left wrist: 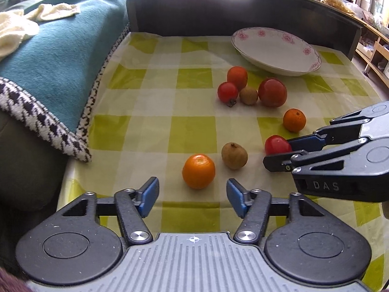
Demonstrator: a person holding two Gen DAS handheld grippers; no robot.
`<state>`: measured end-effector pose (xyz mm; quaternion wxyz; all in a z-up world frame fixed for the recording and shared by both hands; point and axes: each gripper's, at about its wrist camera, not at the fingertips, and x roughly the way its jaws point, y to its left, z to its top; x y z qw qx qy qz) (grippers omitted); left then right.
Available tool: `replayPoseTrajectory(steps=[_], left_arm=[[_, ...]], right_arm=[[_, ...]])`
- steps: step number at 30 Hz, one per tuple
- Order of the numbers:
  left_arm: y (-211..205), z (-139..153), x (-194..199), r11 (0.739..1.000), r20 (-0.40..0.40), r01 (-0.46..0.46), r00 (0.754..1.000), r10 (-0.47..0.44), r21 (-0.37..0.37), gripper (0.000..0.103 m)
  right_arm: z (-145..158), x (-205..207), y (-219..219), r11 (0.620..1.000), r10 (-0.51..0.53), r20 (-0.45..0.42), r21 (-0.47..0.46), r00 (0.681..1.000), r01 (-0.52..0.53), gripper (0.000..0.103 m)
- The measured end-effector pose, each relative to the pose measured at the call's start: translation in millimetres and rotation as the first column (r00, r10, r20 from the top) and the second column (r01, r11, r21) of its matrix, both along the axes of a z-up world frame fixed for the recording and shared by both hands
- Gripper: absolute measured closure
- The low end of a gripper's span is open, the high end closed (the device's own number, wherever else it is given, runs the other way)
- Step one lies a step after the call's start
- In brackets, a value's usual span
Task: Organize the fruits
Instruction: 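Grasp a tangerine with the left tool while the right tool grasps a red cherry tomato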
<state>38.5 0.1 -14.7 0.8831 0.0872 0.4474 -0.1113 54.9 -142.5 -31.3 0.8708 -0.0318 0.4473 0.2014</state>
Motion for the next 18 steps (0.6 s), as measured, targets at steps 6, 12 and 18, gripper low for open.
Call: replayPoseTrajectory(steps=[6, 12, 18], left_arm=[[-1.3, -10.6, 14.7, 0.999, -0.055, -0.016, 0.998, 0.014, -0.043, 0.054], [-2.3, -10.3, 17.1, 0.999, -0.042, -0.021, 0.999, 0.02, -0.036, 0.06], [-1.8, -6.6, 14.5, 0.999, -0.046, -0.01, 0.999, 0.008, -0.041, 0.064]], right_arm=[[0.4, -0.4, -6.4, 0.999, -0.018, -0.019, 0.03, 1.0, 0.018, 0.07], [-0.2, -1.0, -9.7, 0.999, -0.025, -0.029, 0.045, 0.999, 0.027, 0.07], [0.6, -0.4, -10.1, 0.999, -0.034, -0.034, 0.041, 0.999, 0.036, 0.07]])
